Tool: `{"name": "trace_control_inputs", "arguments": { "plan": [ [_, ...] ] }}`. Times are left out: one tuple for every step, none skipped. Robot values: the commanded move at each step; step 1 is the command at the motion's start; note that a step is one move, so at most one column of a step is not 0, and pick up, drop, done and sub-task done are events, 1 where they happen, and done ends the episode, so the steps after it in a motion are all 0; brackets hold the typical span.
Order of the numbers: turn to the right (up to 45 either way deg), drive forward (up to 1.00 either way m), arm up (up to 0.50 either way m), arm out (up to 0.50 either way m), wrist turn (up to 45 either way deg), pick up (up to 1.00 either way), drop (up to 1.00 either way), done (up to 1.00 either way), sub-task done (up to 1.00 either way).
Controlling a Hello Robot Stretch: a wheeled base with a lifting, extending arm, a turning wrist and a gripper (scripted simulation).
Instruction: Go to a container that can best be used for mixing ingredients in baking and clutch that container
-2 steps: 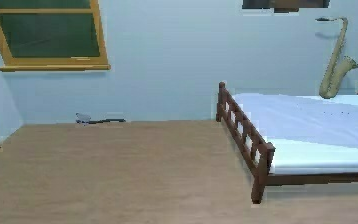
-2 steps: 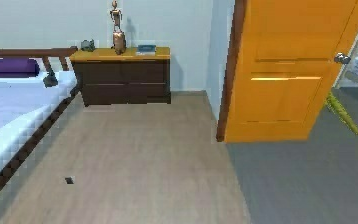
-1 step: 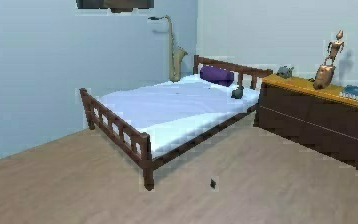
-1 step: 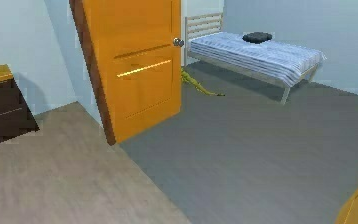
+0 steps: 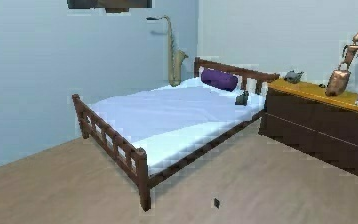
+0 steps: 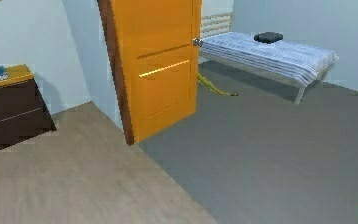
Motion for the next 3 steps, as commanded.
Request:
{"name": "trace_control_inputs", "arguments": {
  "plan": [
    [-45.0,0.00,0.00,0.00,0.0,0.00,0.00,0.00,0.00],
    [-45.0,0.00,0.00,0.00,0.0,0.00,0.00,0.00,0.00],
    [-18.0,0.00,0.00,0.00,0.0,0.00,0.00,0.00,0.00]
  ]
}}
